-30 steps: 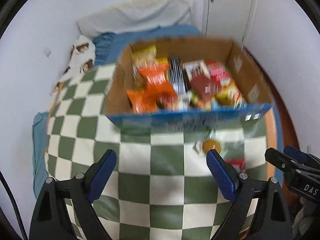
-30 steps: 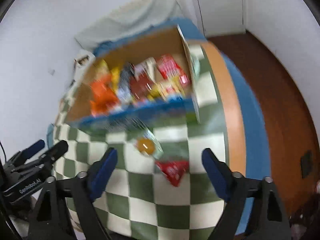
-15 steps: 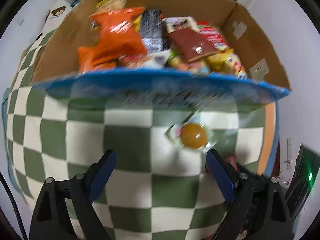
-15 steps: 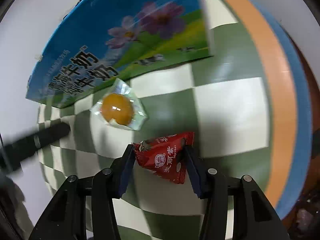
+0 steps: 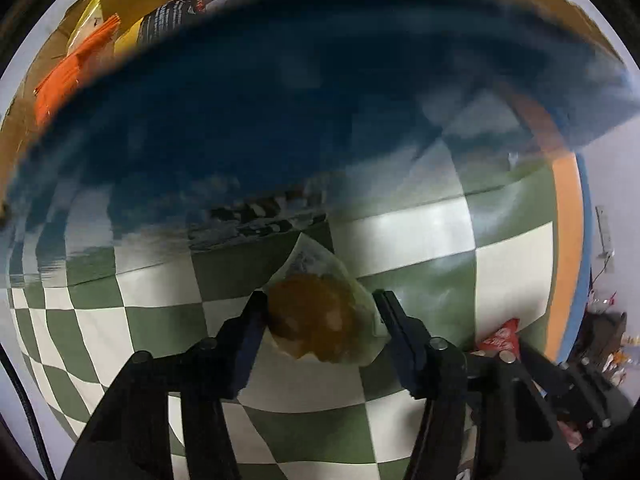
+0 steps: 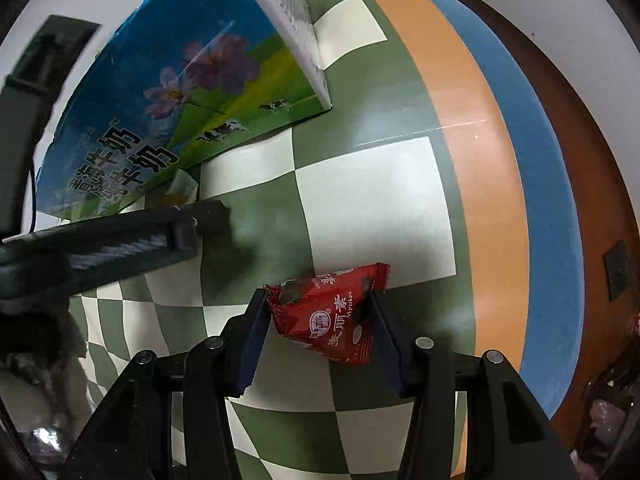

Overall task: Organize snacks
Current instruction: 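Grasp the wrapped egg snack with left tool while right tool grasps red candy packet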

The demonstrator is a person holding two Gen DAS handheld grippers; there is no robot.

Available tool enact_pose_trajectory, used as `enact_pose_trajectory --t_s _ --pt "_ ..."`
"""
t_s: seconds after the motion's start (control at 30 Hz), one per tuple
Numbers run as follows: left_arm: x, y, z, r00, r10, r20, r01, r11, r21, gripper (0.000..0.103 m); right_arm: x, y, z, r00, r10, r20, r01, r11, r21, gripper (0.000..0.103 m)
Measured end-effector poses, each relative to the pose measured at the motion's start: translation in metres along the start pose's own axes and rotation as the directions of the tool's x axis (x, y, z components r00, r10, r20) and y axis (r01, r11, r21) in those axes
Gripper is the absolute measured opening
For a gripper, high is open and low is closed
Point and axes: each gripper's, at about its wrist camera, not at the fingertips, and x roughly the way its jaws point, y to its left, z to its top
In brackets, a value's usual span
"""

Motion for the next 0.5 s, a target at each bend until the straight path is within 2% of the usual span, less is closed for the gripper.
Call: enact_pose_trajectory --t_s 0.2,0.37,0.5 --pt "-0.003 0.019 -0.029 0.999 -0.027 -0.017 0.028 1.000 0.009 0.050 0.000 0.009 -0.001 1.000 0.001 -0.009 -0.001 1.000 -0.019 0.052" --pt "0.009 0.063 -0.070 0.992 -0.079 -0.101 0.068 0.992 -0.102 0.050 0.006 0.031 -0.008 1.000 0.004 -0.029 -0.006 0.997 -0.073 0.052" --pt "0.017 0.083 -0.084 0.983 -0.139 -0.116 0.116 0.975 -0.189 0.051 0.013 0.054 -0.015 0.999 0.004 -0.039 -0.009 0.992 -0.128 0.052"
